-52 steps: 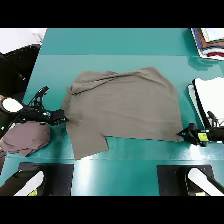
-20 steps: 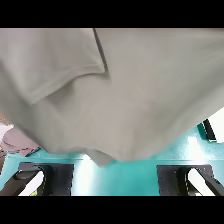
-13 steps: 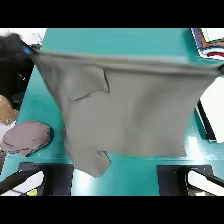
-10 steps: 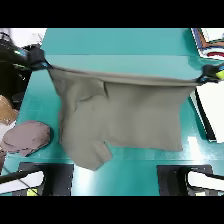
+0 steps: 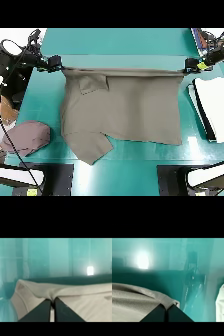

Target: Fold the shirts.

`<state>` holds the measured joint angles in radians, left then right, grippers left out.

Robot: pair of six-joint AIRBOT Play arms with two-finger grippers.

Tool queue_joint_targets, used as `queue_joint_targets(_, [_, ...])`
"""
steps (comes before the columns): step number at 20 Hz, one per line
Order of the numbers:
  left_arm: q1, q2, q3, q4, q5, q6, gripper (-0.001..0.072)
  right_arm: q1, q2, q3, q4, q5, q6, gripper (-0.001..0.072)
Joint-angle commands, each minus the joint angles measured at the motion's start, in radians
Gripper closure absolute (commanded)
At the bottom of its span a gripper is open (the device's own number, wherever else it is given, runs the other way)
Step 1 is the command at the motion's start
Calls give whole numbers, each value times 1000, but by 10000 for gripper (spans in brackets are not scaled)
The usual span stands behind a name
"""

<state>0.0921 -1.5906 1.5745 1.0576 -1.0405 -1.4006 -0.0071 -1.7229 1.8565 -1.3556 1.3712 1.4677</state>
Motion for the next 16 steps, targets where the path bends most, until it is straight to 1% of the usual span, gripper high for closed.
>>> queue_joint_targets(1, [1,-11,-4,37,-148,21,682,2,44,-77,-9,-13,-3,695])
queue_joint_targets(3, [1,-10,-37,55,-221,21,682,2,106,-220,-8,-51,-3,695])
queue_joint_targets(5, [1,-10,-108,61,-225,21,681,3,152,-353,0,-93,-3,694])
queue_joint_targets(7, [1,-10,-193,61,-194,14,678,8,177,-451,2,-126,-2,693])
queue_joint_targets(8, [1,-10,-229,61,-179,10,560,12,187,-486,3,-141,-2,690])
queue_joint_targets(9, [1,-10,-254,61,-174,7,216,12,195,-507,5,-144,-2,623])
queue_joint_targets(10, [3,-10,-263,61,-180,-10,172,12,198,-511,23,-132,-2,412])
queue_joint_targets(11, [3,-3,-262,61,-207,-14,224,8,200,-499,54,-103,-2,364])
queue_joint_targets(13, [3,63,-271,83,-242,-13,224,-8,226,-484,102,-25,-30,364])
queue_joint_targets(16, [3,254,-398,199,-257,-40,225,-33,356,-575,109,-6,-44,364])
